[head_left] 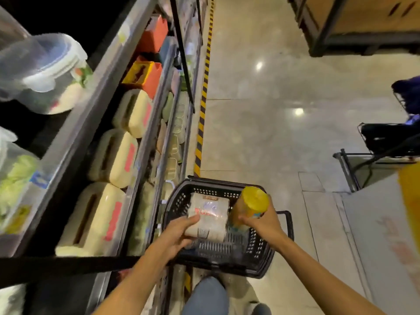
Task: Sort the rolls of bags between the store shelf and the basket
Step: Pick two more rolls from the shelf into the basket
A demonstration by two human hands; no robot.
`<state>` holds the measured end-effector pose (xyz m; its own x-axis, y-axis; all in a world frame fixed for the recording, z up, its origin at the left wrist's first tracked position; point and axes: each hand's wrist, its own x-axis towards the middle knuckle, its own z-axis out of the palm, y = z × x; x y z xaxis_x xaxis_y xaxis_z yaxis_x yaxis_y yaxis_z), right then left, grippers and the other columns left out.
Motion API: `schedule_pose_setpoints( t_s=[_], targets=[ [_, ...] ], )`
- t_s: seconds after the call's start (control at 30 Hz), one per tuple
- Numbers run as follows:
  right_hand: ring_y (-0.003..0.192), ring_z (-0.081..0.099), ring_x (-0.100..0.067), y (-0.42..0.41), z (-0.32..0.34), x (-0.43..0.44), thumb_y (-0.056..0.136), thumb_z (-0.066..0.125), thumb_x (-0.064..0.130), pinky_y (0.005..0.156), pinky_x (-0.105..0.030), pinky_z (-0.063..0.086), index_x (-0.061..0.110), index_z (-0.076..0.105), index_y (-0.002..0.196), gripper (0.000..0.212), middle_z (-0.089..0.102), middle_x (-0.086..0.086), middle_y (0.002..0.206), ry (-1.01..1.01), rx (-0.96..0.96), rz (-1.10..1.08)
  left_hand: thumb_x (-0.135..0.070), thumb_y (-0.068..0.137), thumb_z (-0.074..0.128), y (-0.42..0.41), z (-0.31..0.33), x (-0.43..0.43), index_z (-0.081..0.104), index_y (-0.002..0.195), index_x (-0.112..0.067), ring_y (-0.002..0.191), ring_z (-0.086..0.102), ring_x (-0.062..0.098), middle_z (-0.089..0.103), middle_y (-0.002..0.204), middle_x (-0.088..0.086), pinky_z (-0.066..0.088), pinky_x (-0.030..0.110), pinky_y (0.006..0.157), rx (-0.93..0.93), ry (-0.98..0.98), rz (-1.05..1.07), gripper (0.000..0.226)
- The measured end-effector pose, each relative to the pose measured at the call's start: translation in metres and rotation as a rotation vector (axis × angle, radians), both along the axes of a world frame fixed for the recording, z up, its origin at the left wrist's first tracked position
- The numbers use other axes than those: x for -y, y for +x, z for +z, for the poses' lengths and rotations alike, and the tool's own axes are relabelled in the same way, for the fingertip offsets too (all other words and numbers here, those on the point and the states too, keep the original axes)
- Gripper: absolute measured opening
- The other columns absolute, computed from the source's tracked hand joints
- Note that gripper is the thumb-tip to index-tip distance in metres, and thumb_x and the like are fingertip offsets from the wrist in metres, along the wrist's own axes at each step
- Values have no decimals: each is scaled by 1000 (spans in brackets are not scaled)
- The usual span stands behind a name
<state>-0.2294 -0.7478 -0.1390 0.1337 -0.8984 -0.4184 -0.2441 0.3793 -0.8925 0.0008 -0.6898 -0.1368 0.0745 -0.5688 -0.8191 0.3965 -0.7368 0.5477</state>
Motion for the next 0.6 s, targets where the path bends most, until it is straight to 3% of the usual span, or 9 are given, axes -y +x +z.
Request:
schedule_pose_setpoints(
  t_s=[0.17,0.27,0.33,0.5,0.6],
  targets=[
    [89,56,-14,15,-57,10,58,86,-2,70,-7,43,20,47,111,70,57,5,98,12,-156,-97,-16,86,64,33,-65,45,60,115,-5,104,64,30,68,109,17,49,43,95,26,101,-94,32],
    [100,54,-18,16,-105,6,55,89,3,81,-21,41,10,52,120,75,60,-8,111,43,-277,-146,-17,87,64,41,-113,58,62,114,-8,96,66,24,70,104,12,54,35,87,39,162,-125,28],
    [100,53,-18,16,-142,2,55,89,4,83,-23,38,4,53,121,75,61,-12,114,90,-350,-183,-17,88,63,41,-149,64,61,113,-10,95,66,21,70,105,10,54,29,81,44,194,-146,27],
    [108,57,-32,19,-236,-3,57,90,11,88,-35,44,2,53,122,75,63,-17,116,230,-485,-248,-18,85,67,37,-239,68,53,126,-6,96,63,20,64,117,8,52,26,69,111,233,-182,45],
    [104,57,-25,21,-292,-10,57,90,13,85,-29,42,2,54,120,73,63,-13,111,311,-504,-269,-14,88,64,32,-296,65,56,120,-10,90,62,15,64,115,5,48,25,71,95,295,-171,33]
  ],
)
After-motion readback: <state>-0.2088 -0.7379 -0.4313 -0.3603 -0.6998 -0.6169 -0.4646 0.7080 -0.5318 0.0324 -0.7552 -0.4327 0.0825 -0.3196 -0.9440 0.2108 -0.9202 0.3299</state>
